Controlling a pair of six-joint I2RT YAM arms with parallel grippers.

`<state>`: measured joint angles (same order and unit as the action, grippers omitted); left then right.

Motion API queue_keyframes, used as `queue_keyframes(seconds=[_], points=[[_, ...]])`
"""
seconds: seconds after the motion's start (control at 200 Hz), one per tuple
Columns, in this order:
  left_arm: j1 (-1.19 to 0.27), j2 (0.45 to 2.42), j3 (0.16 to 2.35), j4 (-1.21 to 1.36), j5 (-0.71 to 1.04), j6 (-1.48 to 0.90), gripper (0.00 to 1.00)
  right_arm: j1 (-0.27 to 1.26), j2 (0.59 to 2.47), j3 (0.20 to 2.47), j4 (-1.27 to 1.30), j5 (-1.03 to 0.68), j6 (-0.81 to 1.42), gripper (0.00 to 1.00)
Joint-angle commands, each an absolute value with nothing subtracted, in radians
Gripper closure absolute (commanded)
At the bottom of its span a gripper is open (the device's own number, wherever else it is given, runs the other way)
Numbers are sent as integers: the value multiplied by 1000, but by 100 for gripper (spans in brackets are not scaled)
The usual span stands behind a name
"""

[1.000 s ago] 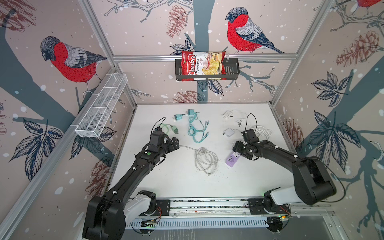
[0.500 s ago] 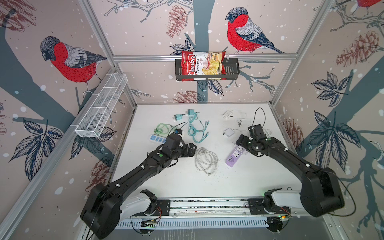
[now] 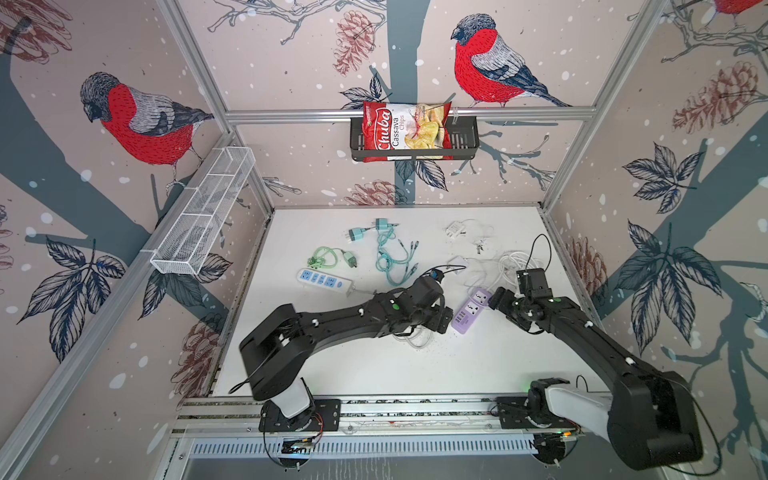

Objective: Insert the plug

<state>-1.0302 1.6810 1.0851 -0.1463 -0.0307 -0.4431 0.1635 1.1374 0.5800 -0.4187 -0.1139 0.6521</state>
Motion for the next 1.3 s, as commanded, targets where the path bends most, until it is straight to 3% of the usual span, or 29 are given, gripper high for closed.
queue_keyframes(seconds=[0.0, 0.55, 1.296], points=[[-1047, 1749, 1144, -174, -63, -390, 15, 164, 1111, 559, -352, -176, 662, 17], [-1123, 2039, 1436, -258, -43, -351, 17, 118, 1119, 476, -206, -325, 713, 26], [-1123, 2091, 1436, -254, -79, -353, 25, 69, 1236, 434, 43, -428, 787, 44]])
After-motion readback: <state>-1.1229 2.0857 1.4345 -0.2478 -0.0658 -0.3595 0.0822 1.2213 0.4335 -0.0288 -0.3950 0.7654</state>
